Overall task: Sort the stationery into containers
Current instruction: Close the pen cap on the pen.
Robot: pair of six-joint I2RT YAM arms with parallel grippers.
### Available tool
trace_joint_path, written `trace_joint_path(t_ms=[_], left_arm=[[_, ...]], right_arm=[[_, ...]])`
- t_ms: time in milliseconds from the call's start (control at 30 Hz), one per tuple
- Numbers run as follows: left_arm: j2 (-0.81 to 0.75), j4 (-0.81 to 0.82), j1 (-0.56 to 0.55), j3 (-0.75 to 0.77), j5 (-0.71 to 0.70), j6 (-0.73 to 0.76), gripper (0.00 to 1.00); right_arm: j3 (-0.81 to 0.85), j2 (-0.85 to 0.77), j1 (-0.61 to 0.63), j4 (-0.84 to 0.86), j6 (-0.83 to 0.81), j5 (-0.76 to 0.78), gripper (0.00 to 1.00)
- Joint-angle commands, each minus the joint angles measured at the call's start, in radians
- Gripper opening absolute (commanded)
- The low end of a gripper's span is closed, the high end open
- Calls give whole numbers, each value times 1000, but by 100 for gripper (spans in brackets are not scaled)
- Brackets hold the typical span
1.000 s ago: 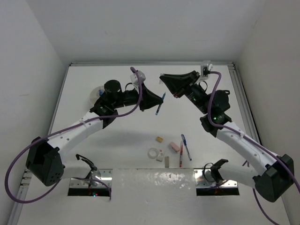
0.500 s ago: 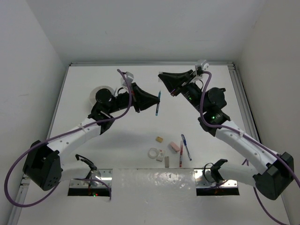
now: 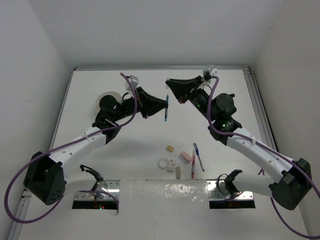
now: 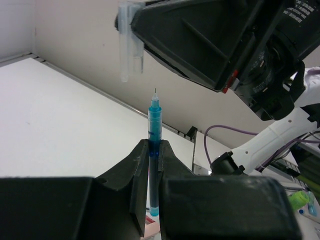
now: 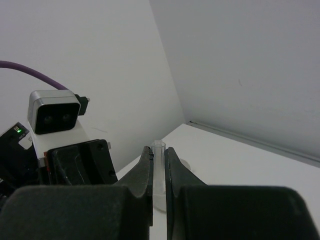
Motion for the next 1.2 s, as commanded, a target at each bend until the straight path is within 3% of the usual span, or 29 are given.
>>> trace_joint_path(t_ms=[0,1167], left_arm=[[-24,14,21,-9,-36,-12,0],[-7,-8,20,24,-17,70,0]], right_arm=[[24,-19,7,35,21,6,0],[-31,-19,38,9,35,32,0]])
